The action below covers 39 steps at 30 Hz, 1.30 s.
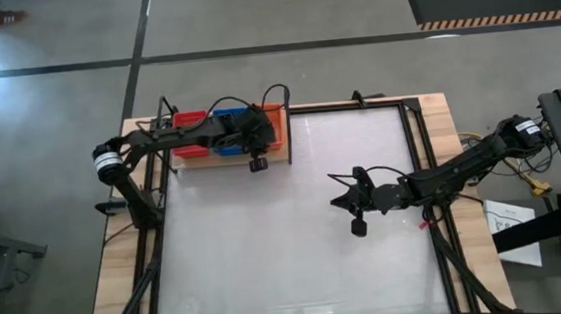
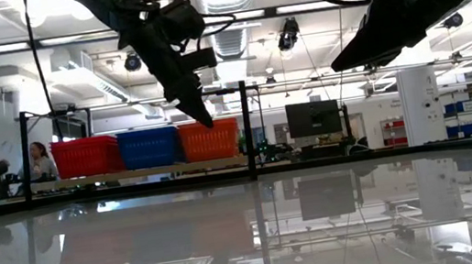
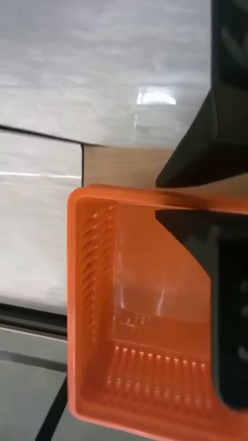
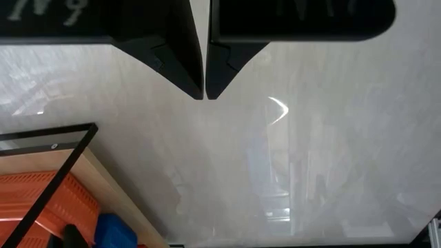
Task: Stack baskets on shelf by color
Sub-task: Put the stacked orange bins on the shelf
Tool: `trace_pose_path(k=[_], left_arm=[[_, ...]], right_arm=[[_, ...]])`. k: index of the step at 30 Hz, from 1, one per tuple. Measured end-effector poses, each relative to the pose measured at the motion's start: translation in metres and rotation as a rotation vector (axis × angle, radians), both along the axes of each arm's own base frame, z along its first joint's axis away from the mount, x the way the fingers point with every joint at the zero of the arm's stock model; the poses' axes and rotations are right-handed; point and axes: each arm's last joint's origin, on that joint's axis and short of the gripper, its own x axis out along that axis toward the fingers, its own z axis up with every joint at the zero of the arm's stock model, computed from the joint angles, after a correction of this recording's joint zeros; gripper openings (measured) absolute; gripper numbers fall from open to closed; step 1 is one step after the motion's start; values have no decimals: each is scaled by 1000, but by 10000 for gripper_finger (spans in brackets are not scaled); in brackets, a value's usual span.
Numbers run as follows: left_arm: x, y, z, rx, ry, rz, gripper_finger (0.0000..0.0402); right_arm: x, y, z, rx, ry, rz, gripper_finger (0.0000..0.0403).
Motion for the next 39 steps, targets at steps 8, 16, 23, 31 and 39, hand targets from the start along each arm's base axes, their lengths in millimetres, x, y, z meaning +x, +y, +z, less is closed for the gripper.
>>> trace_pose_path(k=[8, 16, 23, 31, 39], left_arm=[[1, 0, 2, -20, -21, 11, 7], [2, 0, 3, 13, -8, -34, 6], [2, 0, 3, 22, -3, -57, 6], [1, -1, 2, 8, 2, -74, 6], [-2, -2, 8, 14, -7, -73, 6]], right_arm=[[0, 0, 0, 0, 0, 0, 11], [0, 0, 0, 7, 2, 14, 11], [0, 0, 0, 7, 2, 15, 11], [0, 0, 0, 8, 3, 16, 11], [0, 1, 0, 8, 2, 16, 11]])
